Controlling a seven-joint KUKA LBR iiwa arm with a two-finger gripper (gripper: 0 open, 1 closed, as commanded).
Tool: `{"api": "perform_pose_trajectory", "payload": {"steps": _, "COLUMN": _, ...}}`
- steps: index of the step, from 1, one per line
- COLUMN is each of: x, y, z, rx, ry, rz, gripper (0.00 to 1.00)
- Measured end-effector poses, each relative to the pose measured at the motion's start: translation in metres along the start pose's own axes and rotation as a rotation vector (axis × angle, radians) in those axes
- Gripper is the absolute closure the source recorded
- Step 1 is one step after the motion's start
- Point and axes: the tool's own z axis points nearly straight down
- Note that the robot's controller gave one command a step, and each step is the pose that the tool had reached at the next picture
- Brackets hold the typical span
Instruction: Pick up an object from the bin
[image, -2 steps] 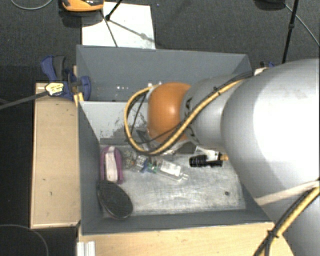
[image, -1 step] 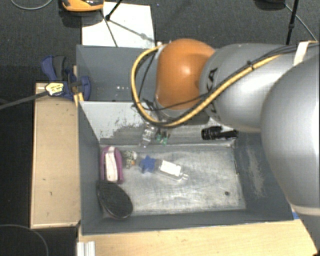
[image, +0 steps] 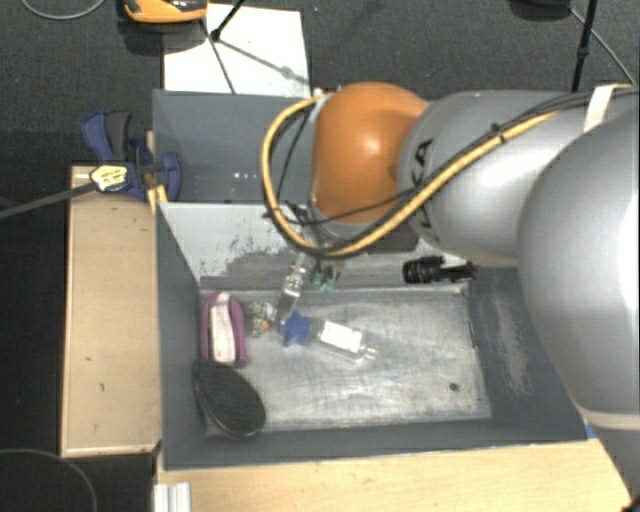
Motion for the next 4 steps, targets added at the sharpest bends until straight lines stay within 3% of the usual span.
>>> {"api": "perform_pose_trajectory", "payload": {"steps": 1, "x": -0.020, "y": -0.068, "z": 0.123, "rx": 0.001, "ry": 0.001, "rz": -0.244, "gripper": 0.00}}
{"api": "perform_pose_trajectory", "payload": {"steps": 2, "x": 0.001, "y": -0.019, "z": 0.113, "rx": -0.003, "ry": -0.003, "rz": -0.363, "gripper": 0.00}}
{"api": "perform_pose_trajectory", "payload": {"steps": 3, "x": -0.001, "y": -0.020, "z": 0.112, "rx": -0.004, "ry": -0.005, "rz": -0.355, "gripper": 1.00}}
{"api": "perform_pose_trajectory", "payload": {"steps": 4, "x": -0.009, "y": -0.011, "z": 0.001, "rx": -0.003, "ry": -0.009, "rz": -0.418, "gripper": 1.00}}
